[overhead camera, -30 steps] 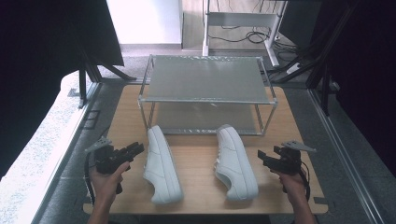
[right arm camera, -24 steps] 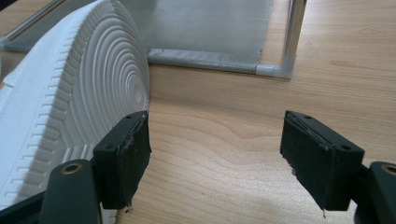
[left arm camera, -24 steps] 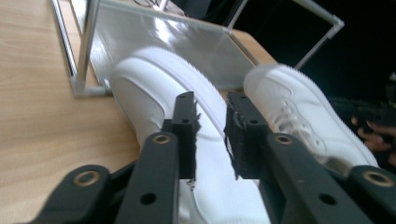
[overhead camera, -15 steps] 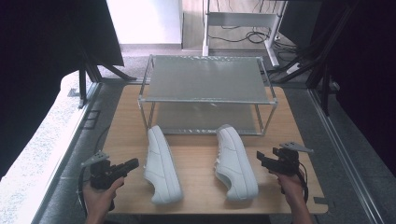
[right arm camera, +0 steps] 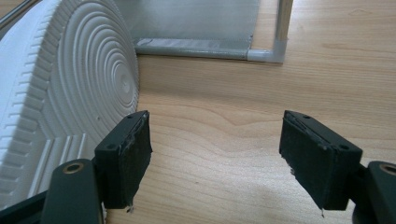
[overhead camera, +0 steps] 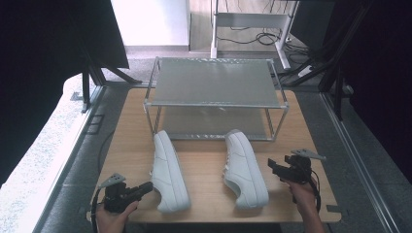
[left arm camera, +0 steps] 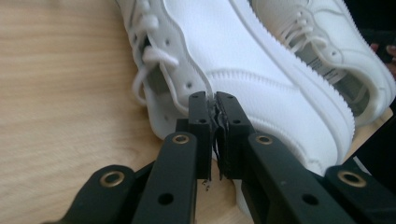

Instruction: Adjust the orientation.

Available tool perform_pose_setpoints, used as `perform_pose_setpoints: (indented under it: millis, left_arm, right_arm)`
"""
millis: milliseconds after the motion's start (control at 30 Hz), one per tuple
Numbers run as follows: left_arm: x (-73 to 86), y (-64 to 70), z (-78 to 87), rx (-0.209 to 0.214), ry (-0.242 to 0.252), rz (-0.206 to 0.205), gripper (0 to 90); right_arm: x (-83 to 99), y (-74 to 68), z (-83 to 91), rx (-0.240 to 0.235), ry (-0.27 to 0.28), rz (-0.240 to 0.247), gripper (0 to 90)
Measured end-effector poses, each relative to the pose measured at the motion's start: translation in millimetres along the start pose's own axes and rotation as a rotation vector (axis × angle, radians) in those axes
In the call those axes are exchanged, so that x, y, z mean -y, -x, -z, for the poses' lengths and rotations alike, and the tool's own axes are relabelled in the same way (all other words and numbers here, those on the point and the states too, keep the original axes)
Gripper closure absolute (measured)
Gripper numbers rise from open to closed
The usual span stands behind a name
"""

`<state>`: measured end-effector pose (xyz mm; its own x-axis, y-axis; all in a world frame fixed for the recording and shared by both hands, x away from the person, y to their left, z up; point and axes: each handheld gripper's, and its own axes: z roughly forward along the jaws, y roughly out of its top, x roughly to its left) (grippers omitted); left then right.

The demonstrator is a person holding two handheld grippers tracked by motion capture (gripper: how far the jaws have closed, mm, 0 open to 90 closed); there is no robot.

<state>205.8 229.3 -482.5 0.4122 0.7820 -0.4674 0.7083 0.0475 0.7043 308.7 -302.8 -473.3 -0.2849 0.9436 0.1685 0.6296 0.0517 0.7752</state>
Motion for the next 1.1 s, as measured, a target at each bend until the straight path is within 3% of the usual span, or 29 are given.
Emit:
perform_pose_setpoints:
  millis: [300, 833, 1100]
  left_arm:
    - [1.1, 1.4, -0.1, 0.008, 0.007, 0.005, 86.2]
    - [-15.2, 9.3, -3.9, 0.014, 0.029, -0.029, 87.7]
    - [-33.4, 22.2, -13.5, 0.072, 0.041, -0.078, 89.2]
  right_arm:
    - [0.5, 1.8, -0.4, 0.003, -0.004, -0.007, 25.6]
    - [1.4, 1.8, -2.7, 0.007, -0.013, -0.009, 25.8]
    - [1.8, 4.2, -1.4, 0.016, -0.015, -0.023, 26.2]
